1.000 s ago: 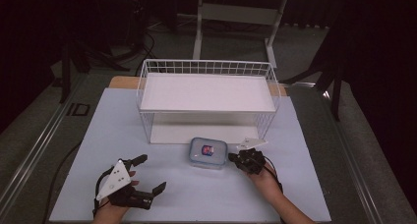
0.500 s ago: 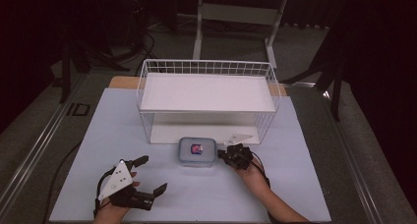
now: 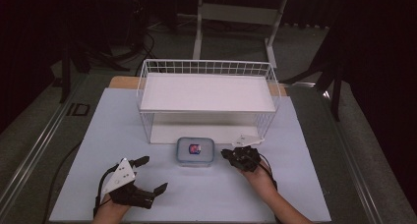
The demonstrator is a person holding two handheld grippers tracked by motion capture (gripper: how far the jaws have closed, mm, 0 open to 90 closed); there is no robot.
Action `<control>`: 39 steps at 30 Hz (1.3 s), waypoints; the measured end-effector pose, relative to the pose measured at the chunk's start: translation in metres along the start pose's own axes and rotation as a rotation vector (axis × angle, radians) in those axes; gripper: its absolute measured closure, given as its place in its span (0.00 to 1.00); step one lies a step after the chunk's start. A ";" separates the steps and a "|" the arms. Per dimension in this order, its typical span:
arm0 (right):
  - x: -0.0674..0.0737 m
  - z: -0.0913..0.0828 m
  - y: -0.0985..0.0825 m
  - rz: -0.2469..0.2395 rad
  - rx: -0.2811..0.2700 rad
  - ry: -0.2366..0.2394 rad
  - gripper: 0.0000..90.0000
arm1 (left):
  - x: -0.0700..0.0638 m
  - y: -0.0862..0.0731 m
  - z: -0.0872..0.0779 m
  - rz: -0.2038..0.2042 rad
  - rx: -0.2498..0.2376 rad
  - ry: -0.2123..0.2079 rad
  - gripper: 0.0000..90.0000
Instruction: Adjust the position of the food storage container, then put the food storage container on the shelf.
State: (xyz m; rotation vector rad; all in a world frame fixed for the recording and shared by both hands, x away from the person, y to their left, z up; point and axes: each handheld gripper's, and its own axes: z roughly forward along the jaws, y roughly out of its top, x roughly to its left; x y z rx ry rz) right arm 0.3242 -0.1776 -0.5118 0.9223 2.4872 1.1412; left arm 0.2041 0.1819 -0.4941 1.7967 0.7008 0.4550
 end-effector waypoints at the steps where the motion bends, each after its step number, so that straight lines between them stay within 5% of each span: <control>1: 0.001 -0.006 -0.001 0.002 -0.019 0.003 0.84 | 0.000 0.000 0.000 0.000 0.000 0.000 0.00; 3: 0.004 -0.017 -0.003 0.013 -0.051 0.026 0.65 | 0.001 0.004 0.001 -0.001 0.006 -0.018 0.00; 5: 0.005 -0.021 -0.003 0.010 -0.055 0.025 0.58 | 0.000 0.009 0.002 -0.008 0.021 -0.023 0.00; 6: 0.007 -0.030 -0.003 0.037 -0.099 0.056 0.42 | 0.001 0.013 0.004 -0.023 0.043 -0.019 0.00; 7: 0.007 -0.030 -0.003 0.037 -0.099 0.056 0.42 | 0.001 0.013 0.004 -0.023 0.043 -0.019 0.00; 8: 0.007 -0.036 -0.001 0.061 -0.115 0.105 0.17 | 0.003 0.016 0.008 -0.052 0.059 -0.021 0.00; 12: 0.007 -0.042 0.001 0.077 -0.138 0.081 0.16 | 0.009 0.024 0.016 -0.106 0.062 -0.044 0.00; 17: 0.008 -0.042 0.003 0.093 -0.135 0.076 0.21 | 0.021 0.037 0.034 -0.184 0.122 -0.089 0.00; 20: 0.003 -0.038 0.004 0.163 -0.133 0.116 0.19 | 0.028 0.039 0.045 -0.229 0.159 -0.082 0.00; 24: 0.000 -0.036 0.007 0.205 -0.140 0.114 0.15 | 0.038 0.036 0.058 -0.300 0.219 -0.056 0.00; 27: 0.000 -0.032 0.012 0.231 -0.090 0.099 0.15 | 0.043 0.033 0.067 -0.364 0.258 -0.026 0.00; 30: 0.000 -0.023 0.015 0.305 -0.051 0.138 0.14 | 0.046 0.032 0.076 -0.415 0.291 0.001 0.00; 32: 0.000 -0.016 0.016 0.365 -0.038 0.120 0.13 | 0.048 0.031 0.080 -0.449 0.308 0.004 0.00; 35: -0.002 -0.007 0.018 0.480 -0.006 0.121 0.13 | 0.052 0.029 0.085 -0.490 0.331 -0.017 0.00; 39: -0.004 0.002 0.020 0.572 0.018 0.131 0.15 | 0.057 0.027 0.092 -0.541 0.348 -0.034 0.00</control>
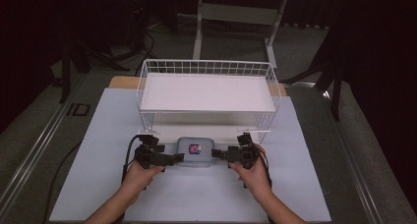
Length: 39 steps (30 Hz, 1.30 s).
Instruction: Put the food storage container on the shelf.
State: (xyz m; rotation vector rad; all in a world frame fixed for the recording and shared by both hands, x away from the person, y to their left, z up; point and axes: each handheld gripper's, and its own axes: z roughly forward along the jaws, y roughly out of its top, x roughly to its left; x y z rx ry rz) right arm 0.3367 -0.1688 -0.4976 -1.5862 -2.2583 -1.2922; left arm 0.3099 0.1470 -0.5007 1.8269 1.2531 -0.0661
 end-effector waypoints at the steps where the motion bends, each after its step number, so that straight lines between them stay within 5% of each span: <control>1: 0.000 0.001 0.001 0.018 0.000 -0.004 0.15 | 0.001 0.001 0.001 -0.015 0.003 -0.010 0.00; 6: -0.001 0.009 0.004 0.092 0.018 0.002 0.18 | 0.004 0.004 0.009 -0.085 0.035 -0.012 0.00; 16: -0.001 0.021 0.006 0.129 0.078 -0.005 0.25 | 0.011 0.007 0.026 -0.190 0.144 0.009 0.01; 19: 0.000 0.025 0.008 0.145 0.104 -0.012 0.29 | 0.014 0.006 0.028 -0.220 0.138 0.001 0.16; 29: 0.002 0.030 0.010 0.162 0.113 -0.015 0.37 | 0.010 0.015 0.033 -0.214 0.132 -0.013 0.36; 39: 0.011 0.030 0.009 0.143 0.129 0.007 0.47 | 0.009 0.016 0.032 -0.222 0.164 -0.013 0.37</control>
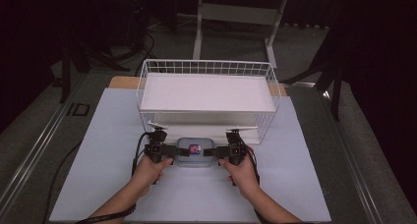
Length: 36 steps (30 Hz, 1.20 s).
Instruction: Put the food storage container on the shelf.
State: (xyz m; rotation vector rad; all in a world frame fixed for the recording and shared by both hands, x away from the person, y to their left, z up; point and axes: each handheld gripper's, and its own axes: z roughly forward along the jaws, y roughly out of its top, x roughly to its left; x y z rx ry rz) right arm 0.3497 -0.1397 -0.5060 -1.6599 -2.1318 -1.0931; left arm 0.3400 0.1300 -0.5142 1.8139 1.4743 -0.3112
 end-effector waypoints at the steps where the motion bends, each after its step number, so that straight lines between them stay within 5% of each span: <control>1: 0.001 -0.001 0.000 0.004 -0.001 -0.003 0.52 | -0.001 -0.001 0.000 -0.001 0.004 -0.001 0.37; 12: 0.011 -0.008 -0.006 -0.022 -0.007 -0.042 0.58 | -0.013 -0.004 -0.009 -0.016 0.051 0.059 0.44; 14: 0.014 -0.010 -0.008 -0.035 -0.009 -0.054 0.60 | -0.020 -0.007 -0.012 0.014 0.052 0.086 0.46; 25: 0.014 -0.016 -0.015 -0.045 -0.032 -0.060 0.63 | -0.026 -0.013 -0.017 0.006 0.028 0.091 0.51; 36: 0.014 -0.029 -0.008 -0.041 -0.072 -0.085 0.63 | -0.034 0.001 -0.017 0.004 -0.021 0.069 0.52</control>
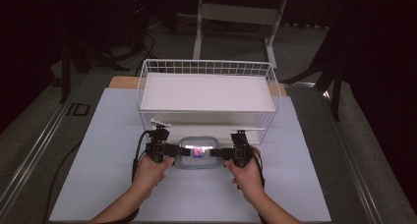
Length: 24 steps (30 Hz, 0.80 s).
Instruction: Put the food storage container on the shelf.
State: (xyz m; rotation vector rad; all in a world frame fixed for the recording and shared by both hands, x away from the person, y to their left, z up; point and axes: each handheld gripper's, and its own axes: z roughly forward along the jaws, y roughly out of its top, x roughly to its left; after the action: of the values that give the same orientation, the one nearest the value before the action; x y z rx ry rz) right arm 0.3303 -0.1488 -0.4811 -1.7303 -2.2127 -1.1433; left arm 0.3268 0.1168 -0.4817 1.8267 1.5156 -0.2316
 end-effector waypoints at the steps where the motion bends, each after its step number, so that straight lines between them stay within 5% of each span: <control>1: 0.000 -0.001 0.001 0.000 -0.005 -0.003 0.63 | -0.001 0.005 0.000 0.020 -0.028 -0.003 0.52; 10: -0.006 -0.007 0.009 -0.012 -0.061 -0.043 0.63 | -0.003 0.014 0.011 0.068 -0.097 -0.026 0.52; 14: -0.010 -0.004 0.013 -0.008 -0.074 -0.060 0.63 | 0.000 0.016 0.019 0.047 -0.110 -0.031 0.52; 24: -0.015 0.006 0.022 0.006 -0.094 -0.087 0.63 | 0.010 0.026 0.027 0.070 -0.136 -0.034 0.52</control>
State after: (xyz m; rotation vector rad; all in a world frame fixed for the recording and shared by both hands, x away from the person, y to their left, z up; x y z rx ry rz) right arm 0.3568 -0.1554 -0.4824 -1.8561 -2.2347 -1.2111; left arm 0.3616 0.1062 -0.4956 1.7555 1.4070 -0.1217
